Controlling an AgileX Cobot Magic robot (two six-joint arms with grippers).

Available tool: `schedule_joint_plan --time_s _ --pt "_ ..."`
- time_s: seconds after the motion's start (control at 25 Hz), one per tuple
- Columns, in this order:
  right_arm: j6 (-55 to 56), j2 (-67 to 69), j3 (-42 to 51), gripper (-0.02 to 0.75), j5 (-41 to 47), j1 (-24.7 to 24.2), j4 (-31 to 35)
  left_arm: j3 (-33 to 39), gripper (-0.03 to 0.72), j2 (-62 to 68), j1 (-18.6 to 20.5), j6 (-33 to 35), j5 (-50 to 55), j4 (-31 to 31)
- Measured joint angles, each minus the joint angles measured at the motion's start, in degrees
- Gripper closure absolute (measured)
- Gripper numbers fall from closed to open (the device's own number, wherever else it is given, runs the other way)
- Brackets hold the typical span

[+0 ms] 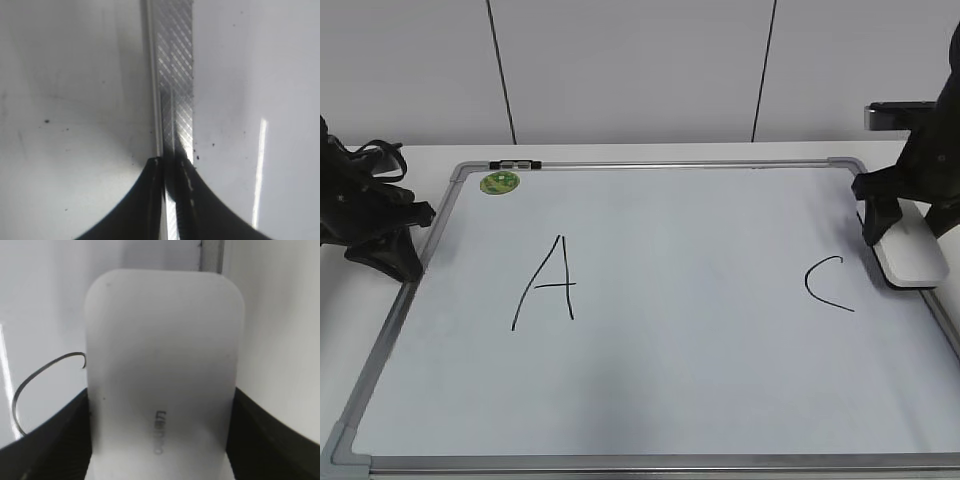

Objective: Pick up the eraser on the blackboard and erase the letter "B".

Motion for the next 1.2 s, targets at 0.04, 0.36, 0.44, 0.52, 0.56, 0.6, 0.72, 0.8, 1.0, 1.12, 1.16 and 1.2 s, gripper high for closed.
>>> schedule_joint_plan --time_s 0.04,0.36,0.44,0.52,0.56,0.6,0.72,0.8,1.0,1.12,1.16,1.2 --pt "-0.2 0.4 0.0 0.201 -0.1 0.0 0.0 0.0 0.652 0.0 0.0 0.0 0.0 0.0" --pt "-2.7 3.3 -0.1 0.201 -1.4 0.0 2.2 0.0 0.649 0.0 0.0 0.0 0.0 0.0" --pt "-3.2 3.7 -0.1 0.201 -1.6 0.0 2.6 0.0 0.647 0.0 0.0 0.0 0.0 0.0" --pt "-3.2 3.8 -0.1 0.201 -1.6 0.0 2.6 0.0 0.647 0.0 0.0 0.0 0.0 0.0" --pt "-3.2 3.8 -0.1 0.201 -1.6 0.0 2.6 0.0 0.647 0.0 0.0 0.0 0.0 0.0" --pt "-3.3 3.8 -0.1 0.201 -1.7 0.0 2.6 0.0 0.647 0.0 0.0 0.0 0.0 0.0" --pt "-3.3 3.8 -0.1 0.201 -1.7 0.0 2.6 0.0 0.647 0.0 0.0 0.0 0.0 0.0" --pt "-3.3 3.8 -0.1 0.198 -1.7 0.0 2.6 0.0 0.646 0.0 0.0 0.0 0.0 0.0" --pt "-3.4 3.8 -0.1 0.184 -1.7 0.0 2.6 0.0 0.646 0.0 0.0 0.0 0.0 0.0" --pt "-3.4 3.8 -0.3 0.132 -1.5 0.0 2.6 0.0 0.645 0.0 0.0 0.0 0.0 0.0" --pt "-3.4 3.8 -0.3 0.12 -1.5 0.0 2.6 0.0 0.645 0.0 0.0 0.0 0.0 0.0" --pt "-3.4 3.8 -0.3 0.113 -1.5 0.0 2.6 0.0 0.645 0.0 0.0 0.0 0.0 0.0"
